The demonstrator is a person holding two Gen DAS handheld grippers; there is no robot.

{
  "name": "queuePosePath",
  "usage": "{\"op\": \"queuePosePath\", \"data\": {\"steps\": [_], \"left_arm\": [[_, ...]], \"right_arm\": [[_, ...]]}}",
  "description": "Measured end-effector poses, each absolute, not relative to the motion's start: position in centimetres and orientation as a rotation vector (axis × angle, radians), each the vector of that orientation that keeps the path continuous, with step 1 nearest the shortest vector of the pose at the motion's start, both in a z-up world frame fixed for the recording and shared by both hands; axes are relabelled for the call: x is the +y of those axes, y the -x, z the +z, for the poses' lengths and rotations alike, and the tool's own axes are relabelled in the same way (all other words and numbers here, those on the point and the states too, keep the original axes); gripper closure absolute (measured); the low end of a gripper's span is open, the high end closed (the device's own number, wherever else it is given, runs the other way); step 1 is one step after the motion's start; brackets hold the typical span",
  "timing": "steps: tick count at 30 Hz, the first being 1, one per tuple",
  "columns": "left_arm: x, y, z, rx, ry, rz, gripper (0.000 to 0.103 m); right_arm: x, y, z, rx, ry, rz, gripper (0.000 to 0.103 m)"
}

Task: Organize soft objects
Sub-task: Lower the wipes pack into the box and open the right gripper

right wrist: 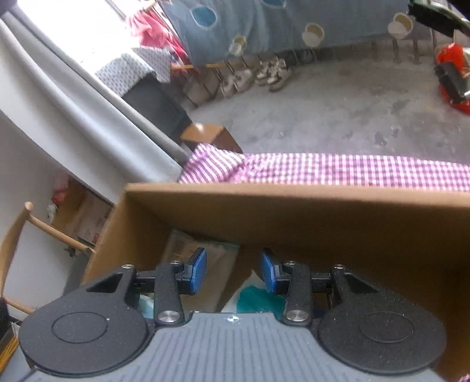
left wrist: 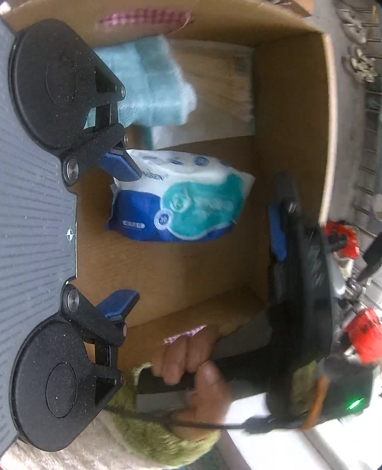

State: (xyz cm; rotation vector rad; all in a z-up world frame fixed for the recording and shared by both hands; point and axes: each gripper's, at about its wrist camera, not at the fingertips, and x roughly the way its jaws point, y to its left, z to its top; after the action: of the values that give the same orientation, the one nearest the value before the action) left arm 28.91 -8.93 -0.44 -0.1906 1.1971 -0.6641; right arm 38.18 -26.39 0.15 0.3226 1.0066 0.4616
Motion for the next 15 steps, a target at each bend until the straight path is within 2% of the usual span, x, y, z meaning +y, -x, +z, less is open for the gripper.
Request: {"op": "queuePosePath", "data": {"steps": [3, 6, 10, 15], "left_arm": [[-7.8, -29.0, 0.3, 1.153, 0.174, -0.642, 0.022], [-7.9, -29.9, 0.3, 1.143, 0.145, -0.609, 0.027], [-9.8, -31.1, -0.8, 1.190, 0.049, -0.601, 0.037], [-11.4, -32.7, -3.0, 1.294, 0.005, -0.589, 0.039]], "right_arm": [[-28.0, -36.9, 1.6, 1.019, -0.382, 0.408, 0.060], [-30.2, -35.2, 1.2, 1.095, -0.472, 0.369, 0.060], [-30.6, -34.3, -1.9, 1.250, -0.495, 0.316, 0.060], [-30.4, -35.2, -5.9, 1.361, -0.562, 0.286, 0.061]]}}
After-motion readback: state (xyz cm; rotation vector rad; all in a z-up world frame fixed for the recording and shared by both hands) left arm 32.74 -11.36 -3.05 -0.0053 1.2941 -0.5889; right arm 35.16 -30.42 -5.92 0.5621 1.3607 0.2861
